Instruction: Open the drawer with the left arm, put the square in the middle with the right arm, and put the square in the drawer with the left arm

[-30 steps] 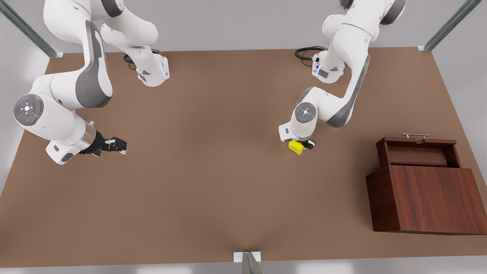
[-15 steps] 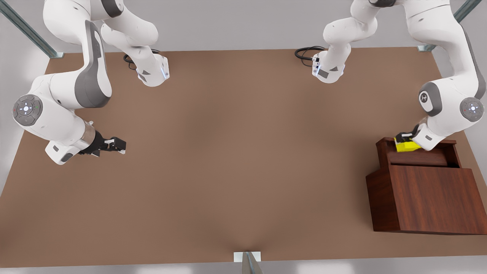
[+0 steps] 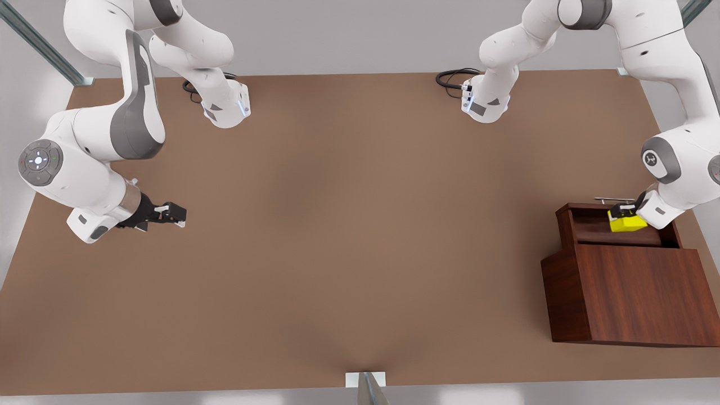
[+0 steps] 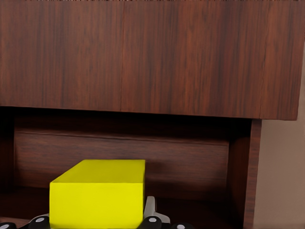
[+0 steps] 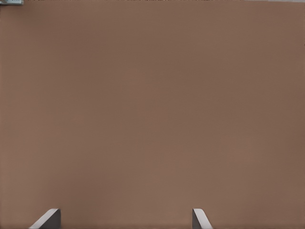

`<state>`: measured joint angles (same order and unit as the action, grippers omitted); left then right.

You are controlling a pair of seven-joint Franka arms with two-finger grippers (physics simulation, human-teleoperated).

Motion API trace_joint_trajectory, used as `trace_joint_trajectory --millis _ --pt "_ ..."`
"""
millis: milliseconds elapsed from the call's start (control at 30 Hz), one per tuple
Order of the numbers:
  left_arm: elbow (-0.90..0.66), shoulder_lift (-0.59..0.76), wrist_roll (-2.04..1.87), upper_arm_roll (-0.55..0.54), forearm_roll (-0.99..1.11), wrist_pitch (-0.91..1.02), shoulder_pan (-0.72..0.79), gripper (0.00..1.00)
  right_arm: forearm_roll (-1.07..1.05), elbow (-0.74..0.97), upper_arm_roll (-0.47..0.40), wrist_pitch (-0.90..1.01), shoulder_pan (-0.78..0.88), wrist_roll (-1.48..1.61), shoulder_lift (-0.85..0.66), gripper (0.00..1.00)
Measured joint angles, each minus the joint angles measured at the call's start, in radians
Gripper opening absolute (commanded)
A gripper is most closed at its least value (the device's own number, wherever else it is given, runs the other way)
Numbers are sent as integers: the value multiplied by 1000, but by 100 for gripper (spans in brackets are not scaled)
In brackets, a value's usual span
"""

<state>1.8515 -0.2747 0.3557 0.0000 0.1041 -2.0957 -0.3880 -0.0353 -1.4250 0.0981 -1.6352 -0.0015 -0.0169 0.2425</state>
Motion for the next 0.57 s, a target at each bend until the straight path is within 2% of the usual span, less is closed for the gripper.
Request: trace_joint_trajectory --millis 233,267,300,333,433,467,567 --pt "-39 7 -16 -2 -18 25 -7 100 -9 1 0 0 -8 2 0 100" --pt "-107 50 -85 -43 -21 194 -4 100 -9 1 0 0 -8 2 1 100" --pt "-246 66 -306 -196 -21 440 -9 100 -9 1 0 0 -8 2 1 100" --pt "-336 72 -475 -290 -21 600 85 100 -9 1 0 0 -8 2 0 100" --pt "-392 103 -498 -292 6 670 253 100 -9 1 0 0 -8 2 1 100" --pt "-447 69 -498 -293 19 674 255 100 -9 1 0 0 -8 2 1 100" --pt "-483 34 -500 -293 39 678 244 100 -9 1 0 0 -8 3 1 100"
